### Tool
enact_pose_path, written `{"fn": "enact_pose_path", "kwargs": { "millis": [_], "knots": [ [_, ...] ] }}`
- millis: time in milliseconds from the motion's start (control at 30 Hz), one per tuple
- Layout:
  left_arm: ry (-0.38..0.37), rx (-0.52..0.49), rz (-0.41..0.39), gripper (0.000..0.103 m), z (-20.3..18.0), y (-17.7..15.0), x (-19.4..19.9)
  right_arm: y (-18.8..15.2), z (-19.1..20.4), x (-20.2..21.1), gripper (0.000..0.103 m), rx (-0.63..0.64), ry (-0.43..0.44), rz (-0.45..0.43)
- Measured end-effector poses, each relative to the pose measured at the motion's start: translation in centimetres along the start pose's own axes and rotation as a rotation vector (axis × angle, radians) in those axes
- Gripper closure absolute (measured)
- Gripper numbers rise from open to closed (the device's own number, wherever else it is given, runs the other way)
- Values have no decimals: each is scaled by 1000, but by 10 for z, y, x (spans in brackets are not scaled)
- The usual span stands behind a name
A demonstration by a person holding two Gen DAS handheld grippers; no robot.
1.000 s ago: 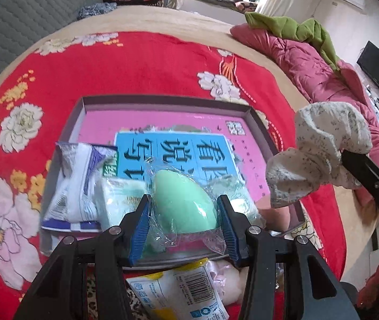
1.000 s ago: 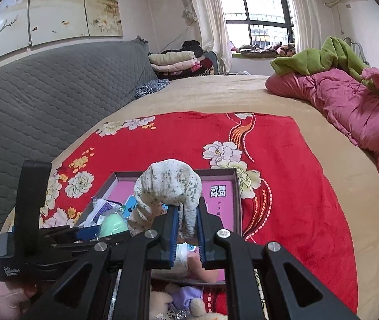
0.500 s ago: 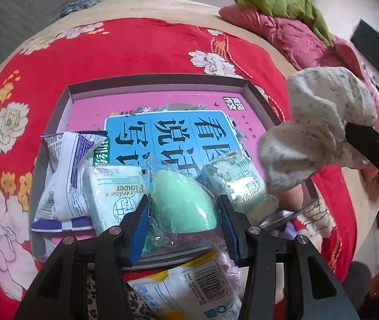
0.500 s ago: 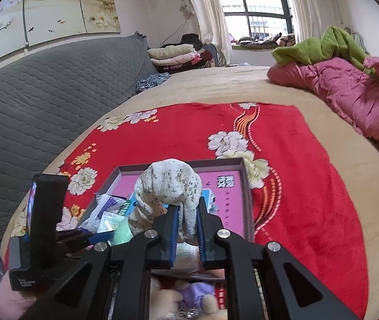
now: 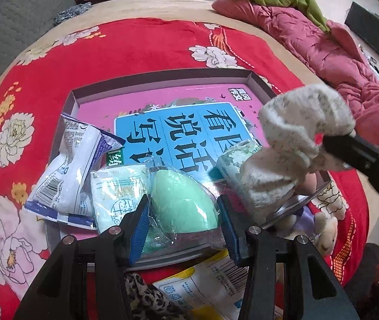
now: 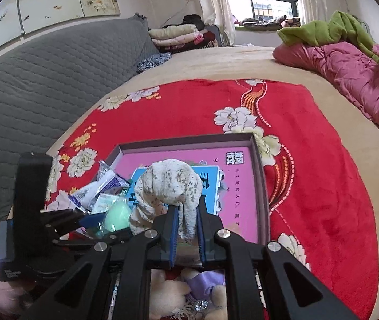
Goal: Organize soft objects
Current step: 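Lower the green sponge into the box with the left tool while the right tool lowers the white cloth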
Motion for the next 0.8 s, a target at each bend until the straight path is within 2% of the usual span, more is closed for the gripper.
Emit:
{"fn": "enact_pose_path", "kwargs": {
  "millis": [133,333,533,633,800],
  "knots": [
    [-10,6,-4,52,1,0,0,-4,3,-13,90,9,-1,34],
    [-24,17,-3,52,0,-1,0,-12,-5,-23,90,31,-87,78],
    [-45,35,-2,52,-3,-3,2,-15,-20,-21,90,5,-130,96],
    [-47,46,-2,52,-3,-3,3,-16,-24,-19,90,-21,-127,111],
    [-65,56,-7,52,-4,-3,9,-7,-14,-8,90,-29,-69,86]
  ]
}}
Point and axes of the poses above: each gripper's, at about its wrist camera, not at the fingertips, and x roughly against the way its jaws point, z to its left, y to its top, the point moved 5 cm from there along -x, roughly the way its jaws point, and after that the axes turned 8 degrees about y, right-handed, at the moved point
